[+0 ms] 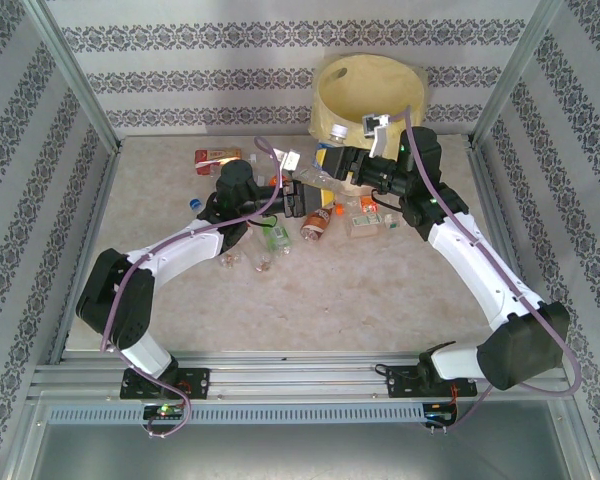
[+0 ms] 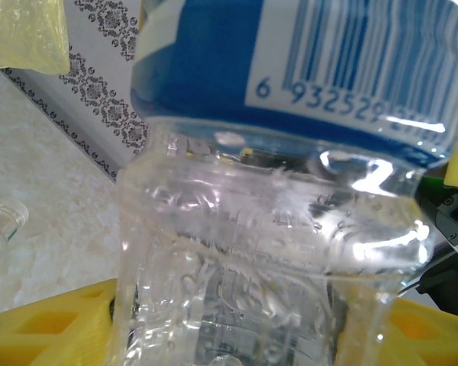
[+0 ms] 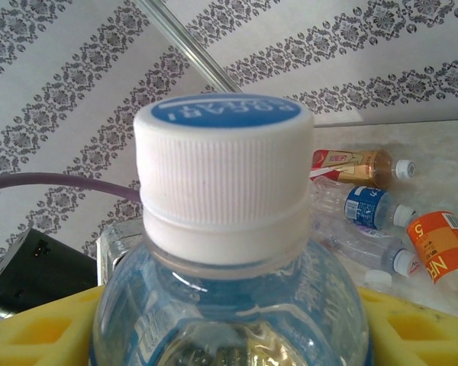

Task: Put the plastic bottles in the bin

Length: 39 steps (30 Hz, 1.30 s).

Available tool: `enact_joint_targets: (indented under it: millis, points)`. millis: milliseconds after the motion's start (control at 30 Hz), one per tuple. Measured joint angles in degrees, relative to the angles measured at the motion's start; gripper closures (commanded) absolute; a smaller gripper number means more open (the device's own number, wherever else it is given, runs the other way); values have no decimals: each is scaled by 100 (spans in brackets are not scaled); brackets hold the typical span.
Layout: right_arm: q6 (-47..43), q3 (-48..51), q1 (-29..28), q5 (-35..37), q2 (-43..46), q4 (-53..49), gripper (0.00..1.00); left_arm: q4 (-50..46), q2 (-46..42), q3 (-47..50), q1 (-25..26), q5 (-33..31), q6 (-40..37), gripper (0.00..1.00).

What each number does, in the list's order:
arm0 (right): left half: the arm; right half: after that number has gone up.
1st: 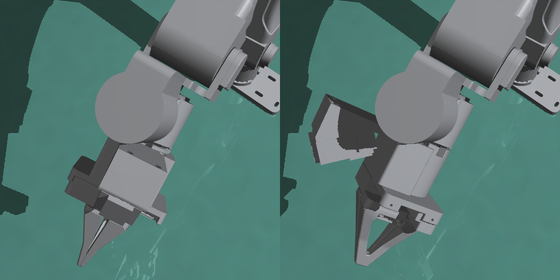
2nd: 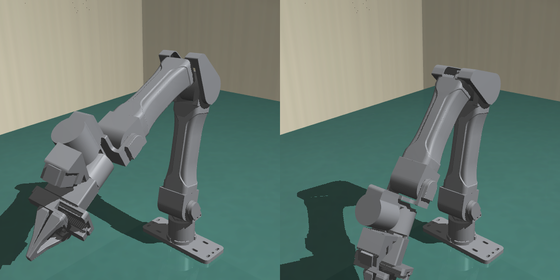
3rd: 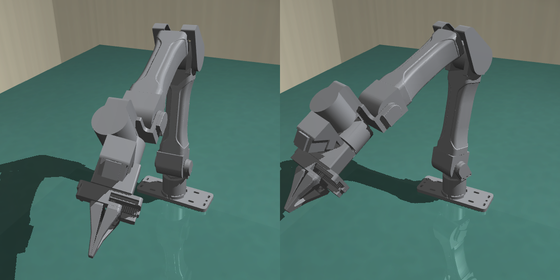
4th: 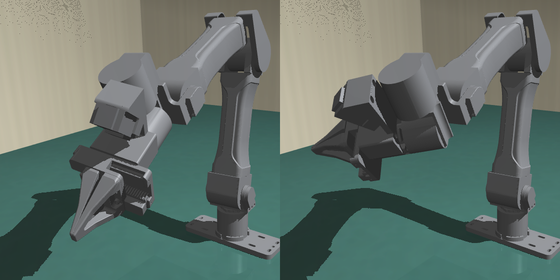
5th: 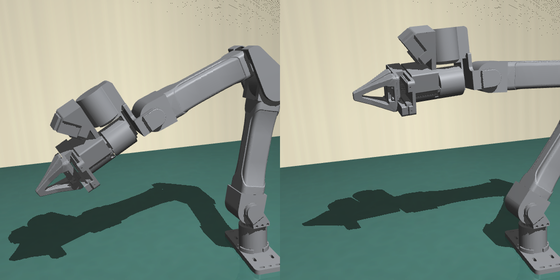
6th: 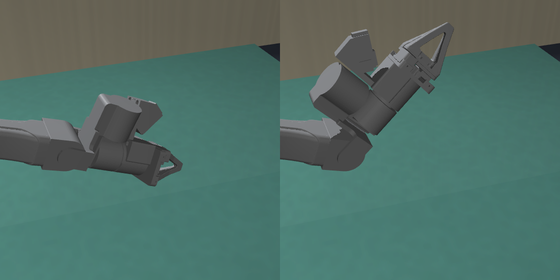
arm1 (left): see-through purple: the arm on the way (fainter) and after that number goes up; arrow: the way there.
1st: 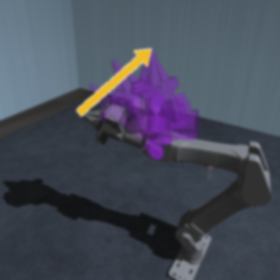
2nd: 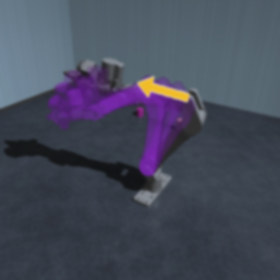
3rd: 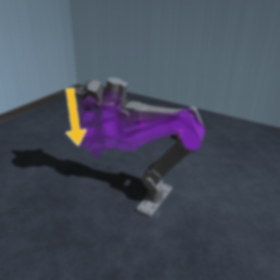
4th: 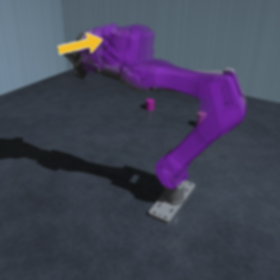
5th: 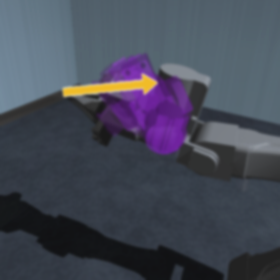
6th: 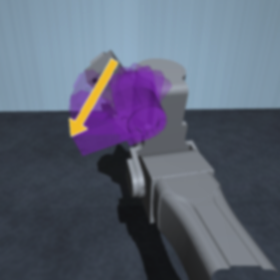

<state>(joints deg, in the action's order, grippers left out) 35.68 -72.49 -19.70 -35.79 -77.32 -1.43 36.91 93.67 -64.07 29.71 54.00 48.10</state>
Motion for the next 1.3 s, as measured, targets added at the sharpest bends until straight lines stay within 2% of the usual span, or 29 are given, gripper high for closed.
enact_joint_targets:
  millis: [133,300,500,700,967,1133,1300]
  points:
    - [-2,-55,105,79,0,-118,43,-26,17,-105,0,-101,39,2]
    - [-28,-365,420,149,-72,-343,43,-214,2,-120,0,-372,-13,1]
    - [-243,-1213,682,271,-393,-472,43,-850,-426,59,0,-1029,-361,1]
    - [-706,-2343,761,931,-911,-787,41,-1762,-1029,219,0,-2385,-723,1]
    - [-1480,-3672,837,2240,-1893,-1263,40,-3416,-1532,570,-22,-4837,-647,1]
    - [-1845,-4531,872,2903,-2732,-1810,38,-4260,-1672,654,-107,-5807,-319,1]
    - [-2122,-5455,872,3407,-3556,-2531,37,-4782,-1779,791,-186,-6369,31,1]
